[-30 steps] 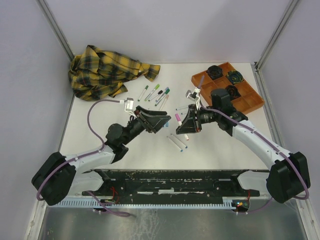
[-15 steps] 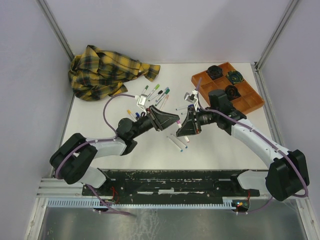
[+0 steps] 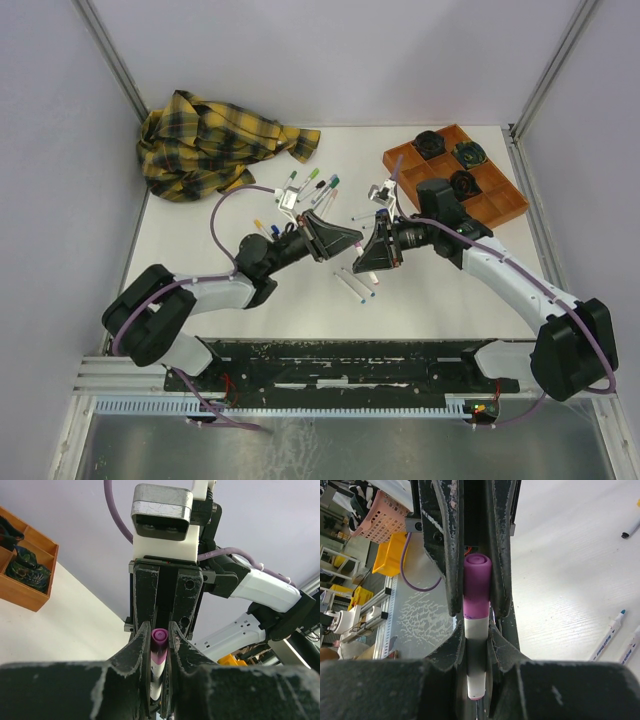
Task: Open the pen caps
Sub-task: Open the pen cap from the pen.
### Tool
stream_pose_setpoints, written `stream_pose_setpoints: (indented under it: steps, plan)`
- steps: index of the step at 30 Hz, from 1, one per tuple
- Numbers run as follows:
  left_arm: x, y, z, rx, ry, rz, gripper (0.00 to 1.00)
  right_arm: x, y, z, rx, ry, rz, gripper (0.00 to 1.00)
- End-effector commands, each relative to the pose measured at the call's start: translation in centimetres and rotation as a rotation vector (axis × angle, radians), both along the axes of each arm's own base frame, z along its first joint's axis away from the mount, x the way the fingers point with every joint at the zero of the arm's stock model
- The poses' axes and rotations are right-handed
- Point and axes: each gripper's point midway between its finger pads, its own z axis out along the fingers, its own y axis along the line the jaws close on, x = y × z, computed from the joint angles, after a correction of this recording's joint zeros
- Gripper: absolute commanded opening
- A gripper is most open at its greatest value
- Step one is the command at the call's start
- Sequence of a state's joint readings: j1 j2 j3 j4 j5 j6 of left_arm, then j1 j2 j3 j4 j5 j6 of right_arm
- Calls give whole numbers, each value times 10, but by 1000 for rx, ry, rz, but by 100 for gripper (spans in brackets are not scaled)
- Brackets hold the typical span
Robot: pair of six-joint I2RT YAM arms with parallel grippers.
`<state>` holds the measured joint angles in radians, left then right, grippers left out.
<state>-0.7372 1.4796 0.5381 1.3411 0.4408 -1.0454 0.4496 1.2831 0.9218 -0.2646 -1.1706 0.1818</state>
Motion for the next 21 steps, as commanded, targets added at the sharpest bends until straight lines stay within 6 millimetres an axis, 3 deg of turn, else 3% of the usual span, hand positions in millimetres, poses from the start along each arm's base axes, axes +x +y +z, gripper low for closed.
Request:
stream_pose_setpoints:
  steps: [1,5,11,16,21]
  plan:
    - [-1,-6,19,1,-86,-17,3,7,5,16,26,-73,8,0]
    - [33,17,42,14,-133,127,3,8,6,11,12,-52,5,0]
    - [82,72,132,-100,-283,386,3,5,11,1,-14,-37,25,0]
    - [94,110,188,-252,-336,529,3,5,11,-5,-43,-27,30,0]
    - [89,130,204,-313,-367,574,3,8,11,-8,-55,-20,21,0]
